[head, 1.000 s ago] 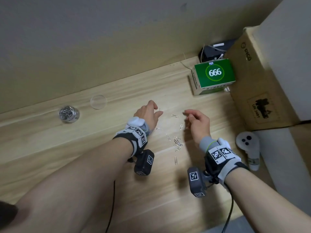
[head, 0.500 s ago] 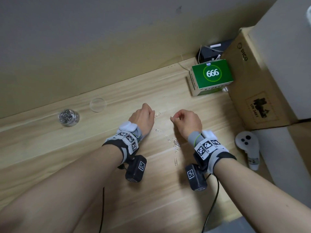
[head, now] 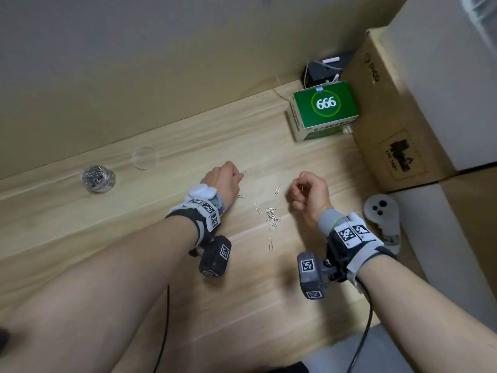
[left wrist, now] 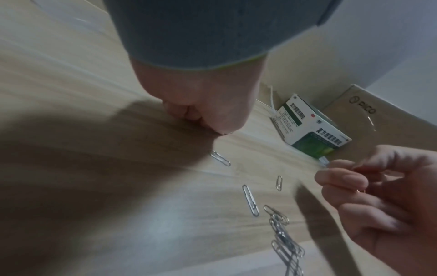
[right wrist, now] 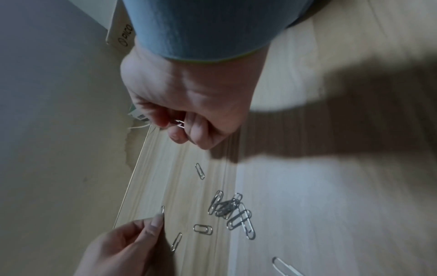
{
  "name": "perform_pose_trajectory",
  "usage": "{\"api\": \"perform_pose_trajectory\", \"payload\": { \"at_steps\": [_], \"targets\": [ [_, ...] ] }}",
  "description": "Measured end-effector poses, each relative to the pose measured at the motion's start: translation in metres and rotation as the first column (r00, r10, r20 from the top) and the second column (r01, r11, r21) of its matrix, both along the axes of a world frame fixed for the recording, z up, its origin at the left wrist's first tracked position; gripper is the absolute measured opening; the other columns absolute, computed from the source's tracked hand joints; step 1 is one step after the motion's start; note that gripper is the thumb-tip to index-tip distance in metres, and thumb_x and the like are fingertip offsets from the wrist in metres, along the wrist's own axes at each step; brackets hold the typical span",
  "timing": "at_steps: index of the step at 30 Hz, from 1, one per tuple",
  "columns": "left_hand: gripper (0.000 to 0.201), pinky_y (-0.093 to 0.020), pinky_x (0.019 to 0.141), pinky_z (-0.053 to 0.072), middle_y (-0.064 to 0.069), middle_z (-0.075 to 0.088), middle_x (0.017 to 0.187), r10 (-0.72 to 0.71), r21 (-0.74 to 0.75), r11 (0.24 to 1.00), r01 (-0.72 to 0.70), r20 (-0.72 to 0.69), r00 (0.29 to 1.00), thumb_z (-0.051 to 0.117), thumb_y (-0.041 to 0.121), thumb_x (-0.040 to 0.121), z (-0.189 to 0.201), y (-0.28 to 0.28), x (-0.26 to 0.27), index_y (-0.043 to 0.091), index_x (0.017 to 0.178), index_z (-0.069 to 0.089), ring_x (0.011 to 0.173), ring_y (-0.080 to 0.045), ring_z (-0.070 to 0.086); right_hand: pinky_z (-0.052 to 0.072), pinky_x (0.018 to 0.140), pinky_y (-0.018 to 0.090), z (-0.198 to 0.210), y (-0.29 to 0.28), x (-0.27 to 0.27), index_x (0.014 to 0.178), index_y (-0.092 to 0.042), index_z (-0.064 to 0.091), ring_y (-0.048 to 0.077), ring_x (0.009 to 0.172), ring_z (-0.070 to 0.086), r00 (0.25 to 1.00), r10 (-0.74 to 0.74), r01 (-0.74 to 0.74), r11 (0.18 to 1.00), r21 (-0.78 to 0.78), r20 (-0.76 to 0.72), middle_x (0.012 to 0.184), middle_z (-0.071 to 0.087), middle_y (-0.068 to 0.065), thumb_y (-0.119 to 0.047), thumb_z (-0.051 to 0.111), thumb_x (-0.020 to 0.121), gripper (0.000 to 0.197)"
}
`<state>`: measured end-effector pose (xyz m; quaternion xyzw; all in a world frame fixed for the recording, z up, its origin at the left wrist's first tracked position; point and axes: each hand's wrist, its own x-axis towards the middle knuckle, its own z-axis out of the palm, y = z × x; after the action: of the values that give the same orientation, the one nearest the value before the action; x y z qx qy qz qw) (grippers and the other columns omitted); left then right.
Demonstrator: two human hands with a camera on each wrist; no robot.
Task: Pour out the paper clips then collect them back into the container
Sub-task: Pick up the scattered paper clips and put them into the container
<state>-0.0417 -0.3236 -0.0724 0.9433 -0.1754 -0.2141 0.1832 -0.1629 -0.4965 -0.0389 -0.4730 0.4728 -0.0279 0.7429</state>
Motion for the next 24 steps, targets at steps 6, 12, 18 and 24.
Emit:
{"api": "perform_pose_trajectory", "payload": {
  "at_steps": [6, 12, 18, 24],
  "targets": [
    [0.021, -0.037, 0.066, 0.049, -0.004, 0.066, 0.091, -0.041, 0.077, 0.996, 0.042, -0.013, 0.999, 0.046, 0.037, 0.097, 0.005, -0.001, -0.007, 0.018, 0.092, 0.054, 0.077, -0.029, 0.059, 0.007, 0.050, 0.021, -0.004, 0.003, -0.010, 0.055, -0.020, 0.033, 0.013, 0.042, 0.017, 0.999, -0.029, 0.029, 0.999, -0.015, 0.015, 0.045, 0.023, 0.000, -0.001, 0.044, 0.074, 0.029],
    [0.018, -0.034, 0.071, 0.048, -0.004, 0.069, 0.090, 0.044, 0.068, 0.997, -0.038, -0.091, 0.995, 0.058, 0.035, 0.090, 0.010, 0.012, -0.010, 0.021, 0.078, 0.057, 0.078, -0.029, 0.059, 0.024, 0.039, 0.020, -0.015, 0.009, -0.014, 0.061, -0.021, 0.048, 0.009, 0.039, 0.030, 0.989, 0.143, -0.149, 0.967, -0.207, -0.046, 0.043, 0.038, -0.010, -0.032, 0.057, 0.095, 0.037],
    [0.013, -0.032, 0.064, 0.040, 0.002, 0.065, 0.080, 0.106, -0.005, 0.994, -0.107, -0.114, 0.988, 0.063, 0.036, 0.082, 0.005, 0.031, -0.019, 0.027, 0.084, 0.054, 0.077, -0.024, 0.059, 0.023, 0.035, 0.018, -0.008, 0.019, -0.008, 0.067, -0.011, 0.058, 0.009, 0.033, 0.032, 0.987, 0.158, -0.157, 0.976, -0.148, -0.009, 0.038, 0.041, -0.005, -0.026, 0.051, 0.101, 0.038],
    [0.025, -0.031, 0.064, 0.035, 0.003, 0.061, 0.078, 0.131, -0.138, 0.980, -0.142, -0.086, 0.988, 0.064, 0.041, 0.083, 0.009, 0.018, -0.017, 0.025, 0.098, 0.051, 0.075, -0.023, 0.056, 0.022, 0.051, 0.032, -0.008, 0.015, -0.003, 0.049, -0.022, 0.033, 0.019, 0.050, 0.025, 0.984, 0.121, -0.149, 0.960, -0.237, -0.129, 0.050, 0.029, 0.003, -0.031, 0.059, 0.086, 0.047]
  ]
}}
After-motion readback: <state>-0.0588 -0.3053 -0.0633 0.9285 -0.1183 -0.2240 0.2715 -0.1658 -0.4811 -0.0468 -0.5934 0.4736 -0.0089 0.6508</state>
